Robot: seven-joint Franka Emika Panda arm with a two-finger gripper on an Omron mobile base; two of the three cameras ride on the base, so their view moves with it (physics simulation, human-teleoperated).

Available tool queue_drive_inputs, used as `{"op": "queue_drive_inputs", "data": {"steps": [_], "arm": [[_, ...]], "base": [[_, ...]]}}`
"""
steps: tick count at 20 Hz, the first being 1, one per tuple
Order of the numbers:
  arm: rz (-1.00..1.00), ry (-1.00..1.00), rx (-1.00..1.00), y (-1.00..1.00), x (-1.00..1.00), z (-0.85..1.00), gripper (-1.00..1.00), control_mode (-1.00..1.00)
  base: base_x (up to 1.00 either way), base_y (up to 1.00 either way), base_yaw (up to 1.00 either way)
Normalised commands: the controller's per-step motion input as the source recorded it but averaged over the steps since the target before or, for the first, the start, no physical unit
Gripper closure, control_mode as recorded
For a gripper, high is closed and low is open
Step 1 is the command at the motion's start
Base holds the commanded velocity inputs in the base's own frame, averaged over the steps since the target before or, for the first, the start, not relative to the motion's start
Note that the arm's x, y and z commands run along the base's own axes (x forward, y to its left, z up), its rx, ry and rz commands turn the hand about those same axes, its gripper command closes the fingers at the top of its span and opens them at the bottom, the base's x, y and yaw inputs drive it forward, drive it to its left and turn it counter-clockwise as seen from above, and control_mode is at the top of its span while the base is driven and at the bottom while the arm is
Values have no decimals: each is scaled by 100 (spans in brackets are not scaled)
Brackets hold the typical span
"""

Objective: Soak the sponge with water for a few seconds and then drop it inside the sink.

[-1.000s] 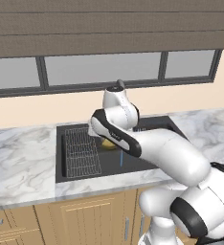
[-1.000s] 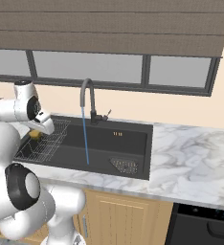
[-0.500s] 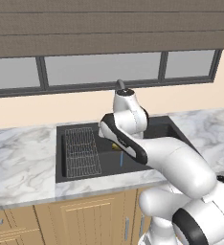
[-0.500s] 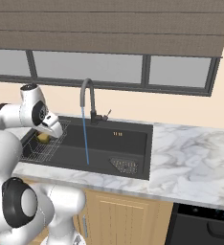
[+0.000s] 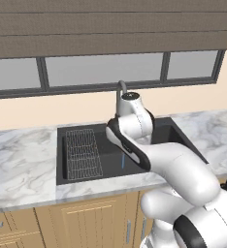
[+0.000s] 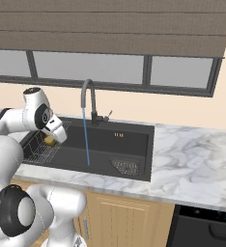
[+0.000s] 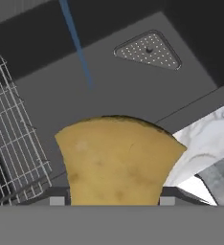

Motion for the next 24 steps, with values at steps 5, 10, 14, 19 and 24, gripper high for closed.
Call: {"op": "queue_drive_inputs", "data": {"steps": [5, 10, 14, 19, 24], "arm": [[-25, -11, 0, 0, 0, 0, 100, -100], [-23, -20, -1, 0, 0, 0, 100, -100], [-21, -17, -2, 0, 0, 0, 100, -100], [-17, -11, -2, -12, 0, -2, 100, -100], [-1, 1, 0, -38, 4, 0, 100, -100]], "base": [[0, 0, 0], [0, 0, 0], [0, 0, 0], [0, 0, 0], [0, 0, 0]]}}
